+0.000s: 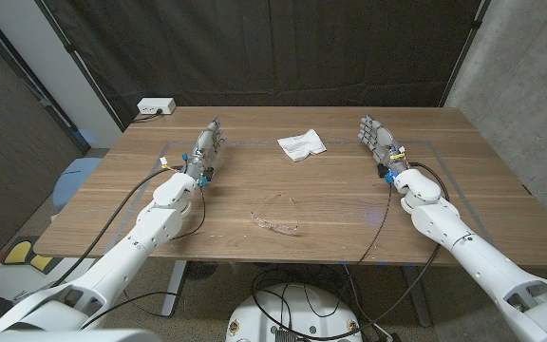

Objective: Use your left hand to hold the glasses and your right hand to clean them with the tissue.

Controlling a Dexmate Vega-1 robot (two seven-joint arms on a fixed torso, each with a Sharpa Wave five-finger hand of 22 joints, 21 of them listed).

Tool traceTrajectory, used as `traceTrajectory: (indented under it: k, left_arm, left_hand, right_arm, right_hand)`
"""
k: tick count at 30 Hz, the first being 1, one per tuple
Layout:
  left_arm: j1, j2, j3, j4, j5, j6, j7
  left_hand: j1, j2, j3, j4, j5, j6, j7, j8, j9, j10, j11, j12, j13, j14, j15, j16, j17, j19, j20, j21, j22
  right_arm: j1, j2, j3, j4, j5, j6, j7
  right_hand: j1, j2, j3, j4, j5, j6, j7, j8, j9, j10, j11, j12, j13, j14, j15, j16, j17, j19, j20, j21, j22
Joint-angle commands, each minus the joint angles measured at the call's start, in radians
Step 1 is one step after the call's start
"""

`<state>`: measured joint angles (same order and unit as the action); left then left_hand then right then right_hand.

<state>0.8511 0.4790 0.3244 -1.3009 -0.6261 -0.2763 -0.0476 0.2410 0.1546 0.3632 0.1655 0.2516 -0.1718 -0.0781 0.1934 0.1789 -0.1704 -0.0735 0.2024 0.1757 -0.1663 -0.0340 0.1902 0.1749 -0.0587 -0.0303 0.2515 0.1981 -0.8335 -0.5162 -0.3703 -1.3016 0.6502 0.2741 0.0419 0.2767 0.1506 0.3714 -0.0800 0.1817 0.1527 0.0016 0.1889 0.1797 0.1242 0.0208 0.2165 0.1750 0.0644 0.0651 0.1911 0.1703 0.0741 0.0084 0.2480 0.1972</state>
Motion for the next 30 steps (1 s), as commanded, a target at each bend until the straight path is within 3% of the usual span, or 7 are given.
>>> traceTrajectory:
  k: [1, 4, 7, 15, 21, 22, 30]
  left_arm:
    - [0.036, -0.079, -0.114, -0.03, 0.148, 0.07, -0.045]
    - [0.037, -0.089, -0.136, -0.035, 0.178, 0.096, -0.076]
    - [0.037, -0.083, -0.148, -0.052, 0.225, 0.124, -0.099]
    - [0.035, -0.046, -0.152, -0.123, 0.379, 0.183, -0.132]
    - [0.031, -0.001, -0.135, -0.184, 0.503, 0.209, -0.158]
    - [0.03, 0.002, -0.135, -0.19, 0.513, 0.211, -0.166]
    - [0.027, 0.033, -0.131, -0.228, 0.57, 0.198, -0.232]
  left_hand:
    - [-0.003, -0.001, 0.008, -0.01, 0.0, 0.023, -0.037, 0.024, 0.007, 0.077, 0.036, 0.03, 0.011, 0.058, 0.003, 0.014, 0.004, 0.032, 0.054, 0.014, 0.003]
    - [0.01, -0.038, -0.001, -0.033, -0.004, 0.016, -0.068, 0.016, 0.007, 0.079, 0.022, 0.025, 0.012, 0.066, -0.003, 0.009, 0.003, 0.03, 0.055, 0.01, 0.0]
    - [0.031, -0.066, -0.006, -0.058, -0.008, 0.015, -0.079, 0.014, 0.006, 0.082, 0.011, 0.021, 0.012, 0.083, 0.0, 0.009, 0.001, 0.032, 0.059, 0.009, -0.002]
    - [0.1, -0.105, -0.005, -0.12, -0.014, 0.061, -0.07, 0.026, 0.006, 0.12, 0.005, 0.025, 0.012, 0.125, 0.009, 0.01, 0.001, 0.05, 0.08, 0.01, -0.003]
    - [0.137, -0.116, -0.002, -0.148, -0.018, 0.101, -0.07, 0.036, 0.007, 0.158, -0.003, 0.032, 0.013, 0.147, 0.004, 0.011, 0.002, 0.063, 0.107, 0.013, -0.002]
    - [0.141, -0.118, -0.002, -0.152, -0.019, 0.107, -0.067, 0.038, 0.007, 0.162, -0.005, 0.032, 0.013, 0.15, 0.004, 0.011, 0.002, 0.064, 0.108, 0.013, -0.002]
    - [0.17, -0.126, 0.0, -0.173, -0.023, 0.151, -0.06, 0.047, 0.008, 0.184, -0.002, 0.032, 0.013, 0.176, 0.013, 0.014, 0.004, 0.073, 0.119, 0.015, 0.0]
  right_arm:
    - [-0.003, -0.014, 0.003, -0.028, 0.0, -0.035, 0.008]
    - [-0.008, -0.016, 0.003, -0.034, -0.004, -0.036, 0.005]
    - [-0.013, -0.018, 0.005, -0.042, -0.005, -0.04, 0.0]
    - [-0.028, -0.022, 0.009, -0.064, -0.003, -0.047, -0.005]
    - [-0.051, -0.027, 0.011, -0.096, -0.004, -0.054, -0.022]
    - [-0.055, -0.027, 0.011, -0.101, -0.004, -0.055, -0.026]
    - [-0.086, -0.034, 0.011, -0.147, -0.012, -0.064, -0.059]
  right_hand:
    - [0.004, -0.002, 0.0, 0.005, 0.006, 0.016, -0.006, 0.006, 0.005, 0.056, 0.019, 0.018, 0.006, 0.047, 0.02, 0.01, 0.003, 0.014, 0.039, 0.008, 0.004]
    - [0.008, -0.004, 0.001, 0.001, 0.007, -0.005, -0.021, -0.002, 0.006, 0.026, 0.018, 0.003, 0.007, 0.037, 0.022, 0.0, 0.003, 0.008, 0.041, 0.005, 0.005]
    - [0.009, -0.005, 0.001, 0.001, 0.007, -0.006, -0.024, -0.002, 0.006, 0.023, 0.014, 0.001, 0.007, 0.035, 0.02, -0.001, 0.003, 0.006, 0.042, 0.004, 0.005]
    - [0.01, -0.006, 0.0, -0.001, 0.008, 0.019, -0.025, 0.008, 0.006, 0.049, 0.024, 0.009, 0.007, 0.048, 0.027, 0.0, 0.004, 0.008, 0.053, 0.004, 0.006]
    - [0.008, -0.007, -0.002, 0.001, 0.007, 0.032, -0.027, 0.011, 0.007, 0.068, 0.028, 0.014, 0.008, 0.065, 0.029, 0.005, 0.005, 0.013, 0.058, 0.005, 0.007]
    - [0.007, -0.007, -0.002, 0.001, 0.007, 0.033, -0.027, 0.011, 0.007, 0.072, 0.043, 0.015, 0.008, 0.066, 0.031, 0.004, 0.006, 0.013, 0.059, 0.005, 0.008]
    - [0.004, -0.007, -0.004, 0.003, 0.007, 0.042, -0.026, 0.013, 0.007, 0.08, 0.033, 0.016, 0.008, 0.075, 0.032, 0.005, 0.007, 0.015, 0.062, 0.006, 0.009]
